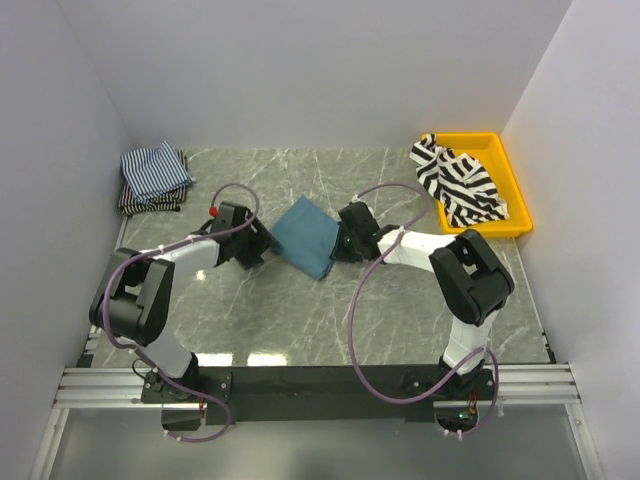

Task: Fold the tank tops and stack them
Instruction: Fold the tank top, then neatly place the folded tank top to the corner

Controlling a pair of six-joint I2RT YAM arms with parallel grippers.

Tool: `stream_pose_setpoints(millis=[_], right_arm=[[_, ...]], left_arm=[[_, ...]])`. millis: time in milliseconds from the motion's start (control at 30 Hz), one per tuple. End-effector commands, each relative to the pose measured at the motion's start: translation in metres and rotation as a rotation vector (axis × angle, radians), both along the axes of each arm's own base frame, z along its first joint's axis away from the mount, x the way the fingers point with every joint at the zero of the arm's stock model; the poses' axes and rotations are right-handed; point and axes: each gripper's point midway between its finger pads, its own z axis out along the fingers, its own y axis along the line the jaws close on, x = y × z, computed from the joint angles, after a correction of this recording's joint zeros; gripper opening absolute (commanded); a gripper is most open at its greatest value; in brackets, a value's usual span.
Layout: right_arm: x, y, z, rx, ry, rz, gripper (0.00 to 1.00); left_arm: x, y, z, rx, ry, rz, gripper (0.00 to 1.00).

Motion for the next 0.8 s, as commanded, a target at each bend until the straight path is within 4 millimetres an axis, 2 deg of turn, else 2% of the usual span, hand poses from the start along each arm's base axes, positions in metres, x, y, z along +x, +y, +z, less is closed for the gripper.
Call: stream_pose_setpoints(millis=[0, 133, 167, 267, 433, 467, 500, 633, 667, 700, 767], right_arm=[[-0.004, 0.003, 0.013, 0.023, -0.028, 0.027, 0.20], [-0.009, -0.002, 0.016, 0.021, -0.035, 0.024, 0.30], [-0.008, -0.001, 0.023, 0.032, -0.053, 0.023, 0.34], [-0.011, -0.004, 0.034, 0.040, -0.072, 0.020, 0.37], [-0.012, -0.007, 0.054, 0.057, -0.115, 0.012, 0.40], [-0.011, -0.005, 0.063, 0.073, -0.135, 0.016, 0.41], [-0.012, -0.003, 0.065, 0.081, -0.137, 0.025, 0.42], [-0.013, 0.016, 0.074, 0.089, -0.149, 0.062, 0.43], [-0.016, 0.021, 0.067, 0.076, -0.132, 0.078, 0.43], [-0.013, 0.028, 0.070, 0.082, -0.139, 0.084, 0.43], [-0.014, 0.033, 0.062, 0.072, -0.120, 0.096, 0.43]], left_arm=[[-0.001, -0.025, 0.024, -0.133, -0.066, 0.015, 0.72], [-0.009, -0.039, 0.018, -0.184, -0.071, 0.017, 0.74], [-0.007, -0.044, 0.021, -0.204, -0.088, 0.013, 0.73], [-0.009, -0.055, 0.013, -0.210, -0.065, 0.005, 0.74], [-0.011, -0.051, -0.005, -0.151, -0.024, 0.072, 0.73], [-0.011, -0.051, -0.007, -0.144, -0.016, 0.079, 0.73], [-0.015, -0.048, -0.018, -0.120, 0.026, 0.088, 0.73], [-0.013, -0.045, -0.028, -0.074, 0.066, 0.133, 0.72], [-0.015, -0.045, -0.033, -0.071, 0.085, 0.140, 0.71], [-0.012, -0.042, -0.036, -0.048, 0.079, 0.160, 0.71], [-0.010, -0.041, -0.040, -0.026, 0.101, 0.169, 0.69]])
